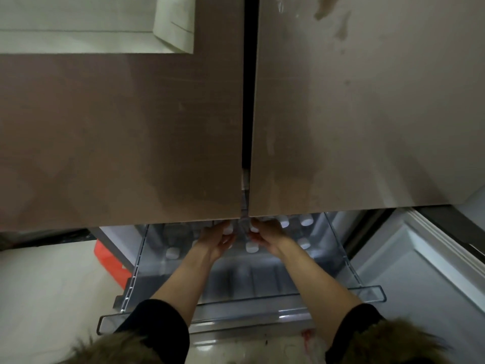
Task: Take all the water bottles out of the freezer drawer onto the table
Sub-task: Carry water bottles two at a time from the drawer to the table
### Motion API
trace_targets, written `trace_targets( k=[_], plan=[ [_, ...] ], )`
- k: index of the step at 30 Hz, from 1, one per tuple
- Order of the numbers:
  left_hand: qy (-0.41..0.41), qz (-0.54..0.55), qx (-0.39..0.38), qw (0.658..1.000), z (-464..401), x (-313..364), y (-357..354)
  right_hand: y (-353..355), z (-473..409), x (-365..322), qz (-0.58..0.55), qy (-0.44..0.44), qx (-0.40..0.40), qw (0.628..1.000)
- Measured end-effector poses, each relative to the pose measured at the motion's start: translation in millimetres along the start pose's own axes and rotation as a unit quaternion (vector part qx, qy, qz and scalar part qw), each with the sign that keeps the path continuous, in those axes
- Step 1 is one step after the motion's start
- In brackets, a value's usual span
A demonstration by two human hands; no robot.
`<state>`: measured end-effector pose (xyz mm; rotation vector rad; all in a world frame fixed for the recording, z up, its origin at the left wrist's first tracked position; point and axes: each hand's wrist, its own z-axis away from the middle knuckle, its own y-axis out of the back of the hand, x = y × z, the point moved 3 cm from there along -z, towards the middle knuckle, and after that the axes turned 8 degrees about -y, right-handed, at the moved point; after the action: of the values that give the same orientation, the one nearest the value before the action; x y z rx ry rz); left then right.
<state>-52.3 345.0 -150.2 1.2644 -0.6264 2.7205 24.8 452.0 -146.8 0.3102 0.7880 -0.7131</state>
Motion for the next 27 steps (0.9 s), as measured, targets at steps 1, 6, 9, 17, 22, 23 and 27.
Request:
trace_targets(
  k=[1, 6, 9, 17, 22, 23, 27],
  plan=[
    [-0.001, 0.005, 0.001, 1.000, 2, 0, 1, 1, 2, 1, 0.000, -0.005, 0.000, 1.000],
    [-0.029, -0.011, 0.003, 1.000, 18, -2, 9, 2, 23, 10, 0.023, -0.017, -0.029, 0.999],
    [-0.057, -0.068, 0.027, 0.996, 31, -3, 23, 9, 44, 15, 0.083, -0.009, -0.030, 0.996],
    [-0.226, -0.352, 0.149, 0.896, 79, 31, 64, 32, 92, 5, 0.233, 0.072, 0.107, 0.964],
    [-0.338, -0.393, 0.162, 0.840, 128, 37, 64, 33, 132, 10, 0.298, 0.199, 0.171, 0.918],
    [-0.357, -0.391, 0.159, 0.833, 133, 39, 64, 32, 139, 9, 0.308, 0.222, 0.183, 0.907],
    [-0.408, -0.438, 0.134, 0.790, 138, 59, 71, 19, 161, 0, 0.328, 0.292, 0.232, 0.868]
  ],
)
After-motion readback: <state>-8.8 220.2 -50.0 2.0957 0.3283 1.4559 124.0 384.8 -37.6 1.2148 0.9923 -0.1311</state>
